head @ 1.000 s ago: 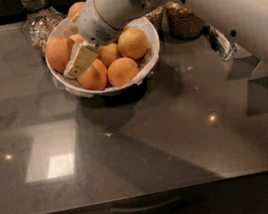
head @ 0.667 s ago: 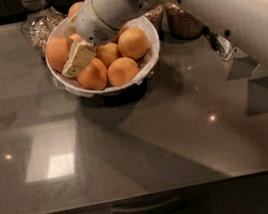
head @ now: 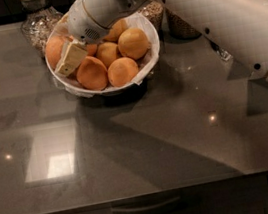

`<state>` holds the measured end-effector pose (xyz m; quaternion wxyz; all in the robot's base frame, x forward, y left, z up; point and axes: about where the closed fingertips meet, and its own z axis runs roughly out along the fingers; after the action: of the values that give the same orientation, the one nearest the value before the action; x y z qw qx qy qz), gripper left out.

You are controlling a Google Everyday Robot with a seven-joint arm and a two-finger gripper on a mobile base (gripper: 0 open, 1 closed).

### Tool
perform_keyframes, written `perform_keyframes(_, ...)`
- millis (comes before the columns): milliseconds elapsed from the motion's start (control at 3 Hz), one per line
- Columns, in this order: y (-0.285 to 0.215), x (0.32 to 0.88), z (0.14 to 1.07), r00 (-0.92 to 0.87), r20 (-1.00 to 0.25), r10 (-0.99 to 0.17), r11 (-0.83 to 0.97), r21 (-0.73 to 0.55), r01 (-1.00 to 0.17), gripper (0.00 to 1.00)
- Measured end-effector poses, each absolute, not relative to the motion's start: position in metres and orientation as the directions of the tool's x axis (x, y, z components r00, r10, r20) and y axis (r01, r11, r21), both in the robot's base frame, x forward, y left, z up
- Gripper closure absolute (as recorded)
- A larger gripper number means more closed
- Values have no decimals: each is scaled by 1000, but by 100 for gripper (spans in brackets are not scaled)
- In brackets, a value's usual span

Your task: Pick orange from white bowl

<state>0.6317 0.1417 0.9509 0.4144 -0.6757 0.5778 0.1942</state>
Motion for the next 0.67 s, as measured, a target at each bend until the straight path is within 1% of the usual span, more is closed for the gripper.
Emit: perform_keyframes(667,149,641,936,241,-752,-613,-6,-300,-954,24)
